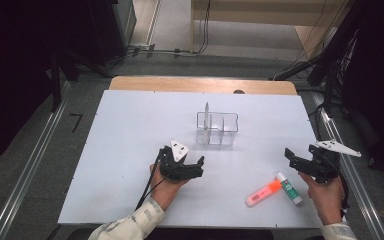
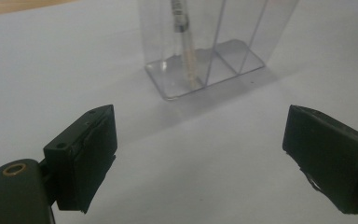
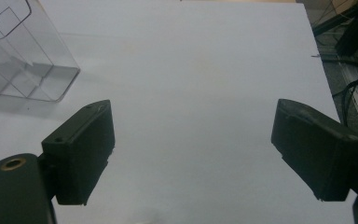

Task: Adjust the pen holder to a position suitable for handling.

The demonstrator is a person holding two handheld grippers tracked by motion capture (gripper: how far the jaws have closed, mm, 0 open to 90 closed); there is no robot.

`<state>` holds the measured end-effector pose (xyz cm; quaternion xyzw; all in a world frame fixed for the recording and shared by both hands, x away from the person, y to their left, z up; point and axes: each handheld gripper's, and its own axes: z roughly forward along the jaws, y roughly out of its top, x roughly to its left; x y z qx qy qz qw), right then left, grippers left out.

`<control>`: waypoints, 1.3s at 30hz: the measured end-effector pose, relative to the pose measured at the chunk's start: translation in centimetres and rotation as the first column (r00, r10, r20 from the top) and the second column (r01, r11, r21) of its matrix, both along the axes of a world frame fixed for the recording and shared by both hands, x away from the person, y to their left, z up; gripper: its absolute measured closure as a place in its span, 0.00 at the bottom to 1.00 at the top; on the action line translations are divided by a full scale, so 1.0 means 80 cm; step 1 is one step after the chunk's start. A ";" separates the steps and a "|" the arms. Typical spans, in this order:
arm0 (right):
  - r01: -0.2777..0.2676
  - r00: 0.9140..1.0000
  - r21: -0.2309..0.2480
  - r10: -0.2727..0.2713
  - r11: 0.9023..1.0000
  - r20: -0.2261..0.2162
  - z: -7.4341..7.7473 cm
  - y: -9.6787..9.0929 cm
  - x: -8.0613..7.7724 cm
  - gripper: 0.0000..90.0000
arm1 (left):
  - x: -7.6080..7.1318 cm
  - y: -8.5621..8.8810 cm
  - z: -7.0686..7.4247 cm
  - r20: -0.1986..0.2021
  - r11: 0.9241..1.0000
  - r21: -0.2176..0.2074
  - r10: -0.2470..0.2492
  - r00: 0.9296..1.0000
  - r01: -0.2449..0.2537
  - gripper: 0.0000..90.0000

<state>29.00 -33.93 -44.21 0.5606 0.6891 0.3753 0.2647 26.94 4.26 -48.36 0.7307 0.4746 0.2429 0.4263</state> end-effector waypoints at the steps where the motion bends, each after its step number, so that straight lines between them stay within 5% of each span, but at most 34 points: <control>1: 0.000 1.000 0.001 0.000 1.000 -0.001 0.000 0.000 0.000 0.13 | 0.000 -0.005 -0.001 -0.006 1.000 -0.004 -0.011 1.000 0.011 0.11; 14: -0.002 1.000 0.001 0.002 1.000 -0.008 -0.003 0.000 0.000 0.13 | -0.008 -0.067 -0.004 -0.019 0.990 -0.032 -0.138 0.990 0.138 0.11; 25: 0.005 1.000 0.007 -0.005 1.000 -0.014 -0.005 -0.001 0.001 0.13 | -0.018 -0.121 -0.011 -0.026 0.964 -0.054 -0.260 0.965 0.258 0.11; 39: 0.009 1.000 0.008 -0.009 1.000 -0.017 -0.007 -0.004 -0.001 0.13 | -0.022 -0.167 -0.019 -0.038 0.940 -0.079 -0.336 0.941 0.333 0.14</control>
